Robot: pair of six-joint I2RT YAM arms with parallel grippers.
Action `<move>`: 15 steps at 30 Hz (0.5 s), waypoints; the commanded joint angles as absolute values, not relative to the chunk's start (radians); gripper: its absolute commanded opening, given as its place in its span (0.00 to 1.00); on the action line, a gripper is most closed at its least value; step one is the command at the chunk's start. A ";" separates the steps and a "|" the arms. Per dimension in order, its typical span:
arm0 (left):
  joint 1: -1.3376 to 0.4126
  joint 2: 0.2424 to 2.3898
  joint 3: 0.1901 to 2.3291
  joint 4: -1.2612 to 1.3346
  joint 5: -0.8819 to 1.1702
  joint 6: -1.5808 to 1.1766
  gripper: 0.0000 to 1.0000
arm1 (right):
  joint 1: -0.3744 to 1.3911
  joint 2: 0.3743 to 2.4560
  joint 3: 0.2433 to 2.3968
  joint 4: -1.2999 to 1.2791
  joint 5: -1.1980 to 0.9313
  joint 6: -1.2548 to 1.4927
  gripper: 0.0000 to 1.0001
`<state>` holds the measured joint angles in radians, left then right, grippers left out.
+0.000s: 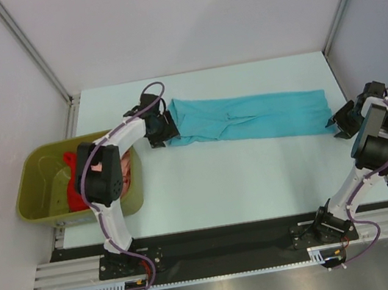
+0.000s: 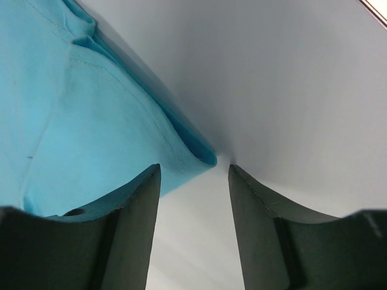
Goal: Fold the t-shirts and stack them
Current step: Fold the tshirt
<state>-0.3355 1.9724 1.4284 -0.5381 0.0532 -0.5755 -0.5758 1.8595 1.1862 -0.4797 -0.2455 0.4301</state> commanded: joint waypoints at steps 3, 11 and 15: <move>-0.327 1.999 1.430 -0.502 0.071 -0.591 0.65 | -0.584 1.893 1.209 -0.460 -0.247 0.443 0.53; -0.325 2.026 1.419 -0.495 0.089 -0.617 0.62 | -0.583 1.894 1.203 -0.456 -0.238 0.454 0.56; -0.324 2.042 1.428 -0.499 0.091 -0.621 0.52 | -0.583 1.902 1.206 -0.454 -0.227 0.456 0.54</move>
